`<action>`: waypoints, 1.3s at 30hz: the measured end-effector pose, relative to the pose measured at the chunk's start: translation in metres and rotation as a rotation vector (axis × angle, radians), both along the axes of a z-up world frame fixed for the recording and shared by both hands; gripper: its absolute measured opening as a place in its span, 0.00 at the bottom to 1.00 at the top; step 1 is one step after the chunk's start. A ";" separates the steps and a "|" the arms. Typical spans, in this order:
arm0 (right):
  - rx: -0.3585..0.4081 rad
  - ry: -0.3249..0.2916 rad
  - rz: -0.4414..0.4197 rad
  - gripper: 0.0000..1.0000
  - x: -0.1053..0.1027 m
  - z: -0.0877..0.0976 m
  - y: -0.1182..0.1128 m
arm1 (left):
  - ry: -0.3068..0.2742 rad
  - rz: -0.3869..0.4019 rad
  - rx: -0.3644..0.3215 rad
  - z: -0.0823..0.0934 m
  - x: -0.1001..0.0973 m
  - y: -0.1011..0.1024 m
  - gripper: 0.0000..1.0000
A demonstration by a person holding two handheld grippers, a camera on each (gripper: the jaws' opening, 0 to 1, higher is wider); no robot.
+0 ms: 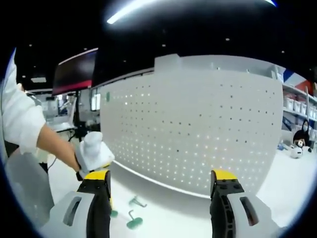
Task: Insert the hook assembly into the mounting plate slot until the hook locks in place.
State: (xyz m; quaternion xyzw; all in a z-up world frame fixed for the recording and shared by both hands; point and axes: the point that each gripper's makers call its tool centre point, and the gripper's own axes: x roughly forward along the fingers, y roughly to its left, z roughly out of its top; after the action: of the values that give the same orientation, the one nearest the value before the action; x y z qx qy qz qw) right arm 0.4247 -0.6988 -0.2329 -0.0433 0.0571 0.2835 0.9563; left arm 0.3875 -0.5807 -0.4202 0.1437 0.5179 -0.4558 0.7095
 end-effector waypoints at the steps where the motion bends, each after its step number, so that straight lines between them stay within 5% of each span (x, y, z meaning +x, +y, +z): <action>1: 0.000 -0.001 0.000 0.83 -0.001 0.000 0.001 | -0.006 -0.002 -0.001 0.001 0.000 0.001 0.04; 12: -0.017 -0.035 0.015 0.83 -0.002 0.017 0.009 | -0.112 0.037 -0.067 0.032 0.011 0.004 0.03; 20: -0.036 -0.066 0.045 0.83 -0.008 0.032 0.022 | -0.275 0.125 -0.182 0.080 0.023 0.006 0.03; 29: -0.062 -0.100 0.081 0.83 -0.014 0.049 0.039 | -0.492 0.267 -0.293 0.139 0.032 0.027 0.03; 32: -0.070 -0.112 0.095 0.83 -0.018 0.054 0.047 | -0.623 0.339 -0.342 0.171 0.035 0.041 0.03; 36: -0.082 -0.129 0.110 0.83 -0.021 0.062 0.056 | -0.730 0.441 -0.418 0.202 0.034 0.058 0.03; 39: -0.093 -0.145 0.119 0.83 -0.024 0.066 0.062 | -0.883 0.507 -0.463 0.234 0.033 0.076 0.03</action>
State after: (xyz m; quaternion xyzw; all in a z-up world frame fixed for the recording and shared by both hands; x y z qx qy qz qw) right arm 0.4008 -0.6373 -0.1668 -0.1114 -0.0020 0.3331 0.9363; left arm 0.4202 -0.5045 -0.1865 0.0322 0.0761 -0.2693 0.9595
